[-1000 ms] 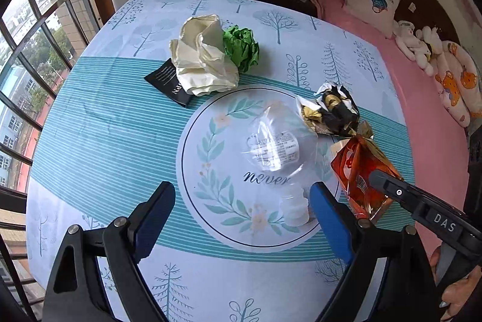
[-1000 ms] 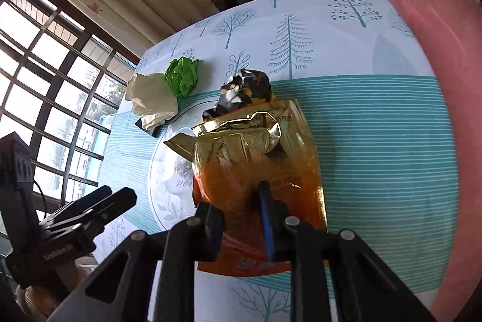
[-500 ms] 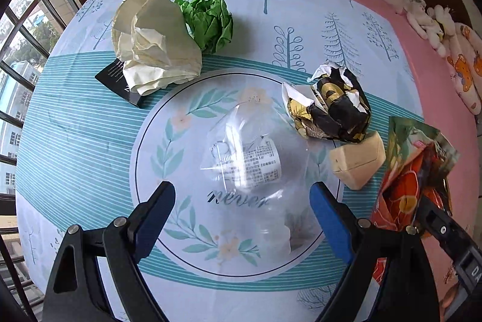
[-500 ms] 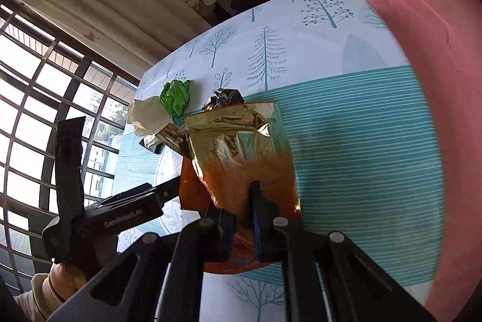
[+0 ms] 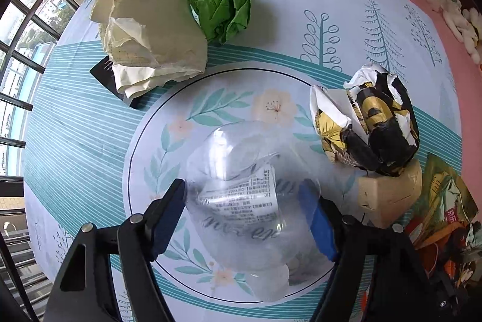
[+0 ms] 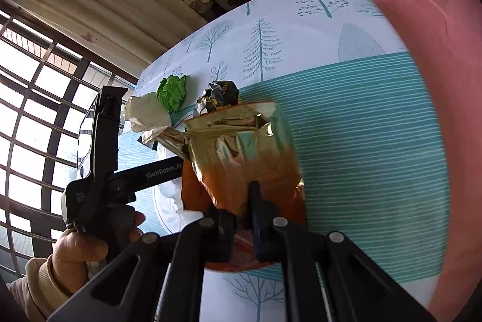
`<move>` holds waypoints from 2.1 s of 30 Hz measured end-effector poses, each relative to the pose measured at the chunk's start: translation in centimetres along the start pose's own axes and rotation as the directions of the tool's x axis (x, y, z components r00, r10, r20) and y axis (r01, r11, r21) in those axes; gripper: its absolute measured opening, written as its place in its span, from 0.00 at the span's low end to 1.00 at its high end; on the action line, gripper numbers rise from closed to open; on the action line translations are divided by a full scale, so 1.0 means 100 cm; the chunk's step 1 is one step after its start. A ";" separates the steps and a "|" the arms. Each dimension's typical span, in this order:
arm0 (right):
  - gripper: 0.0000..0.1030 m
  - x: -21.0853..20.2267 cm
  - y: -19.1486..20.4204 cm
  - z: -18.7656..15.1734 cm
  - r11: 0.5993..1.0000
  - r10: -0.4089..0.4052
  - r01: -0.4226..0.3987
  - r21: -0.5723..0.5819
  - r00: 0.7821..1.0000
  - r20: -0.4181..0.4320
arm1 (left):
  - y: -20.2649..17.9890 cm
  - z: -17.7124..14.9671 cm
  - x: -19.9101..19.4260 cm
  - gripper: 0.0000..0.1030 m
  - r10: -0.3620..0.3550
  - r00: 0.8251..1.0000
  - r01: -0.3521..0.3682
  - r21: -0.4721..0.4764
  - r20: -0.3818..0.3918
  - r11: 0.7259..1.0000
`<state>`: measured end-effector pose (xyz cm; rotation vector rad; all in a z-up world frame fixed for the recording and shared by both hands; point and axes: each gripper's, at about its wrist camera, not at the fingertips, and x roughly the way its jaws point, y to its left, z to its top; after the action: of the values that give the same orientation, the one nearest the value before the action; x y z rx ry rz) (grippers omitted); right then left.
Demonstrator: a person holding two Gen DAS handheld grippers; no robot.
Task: Collect trash
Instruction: 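Carry the orange packet and plastic bottle down over the blue bin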
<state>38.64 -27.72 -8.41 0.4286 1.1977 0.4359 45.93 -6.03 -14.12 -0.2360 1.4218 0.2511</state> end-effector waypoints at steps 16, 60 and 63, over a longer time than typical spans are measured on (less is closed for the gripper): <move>0.07 -0.021 0.017 -0.022 0.999 0.045 -0.045 0.017 0.999 0.029 | 0.046 -0.061 -0.073 0.71 -0.293 0.947 0.273 0.148 0.133 0.951; 0.07 0.030 0.124 -0.405 0.988 -0.048 0.069 0.135 0.987 -0.154 | 0.261 -0.400 -0.074 0.71 -0.386 0.922 0.339 0.487 -0.004 0.805; 0.07 0.066 0.094 -0.420 0.982 -0.056 0.086 0.168 0.982 -0.179 | 0.253 -0.409 -0.028 0.71 -0.368 0.928 0.348 0.478 -0.053 0.807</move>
<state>-0.05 -12.62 -21.38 0.5052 1.4229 0.3112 -0.82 5.25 -17.11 -0.0825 1.3219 -0.4115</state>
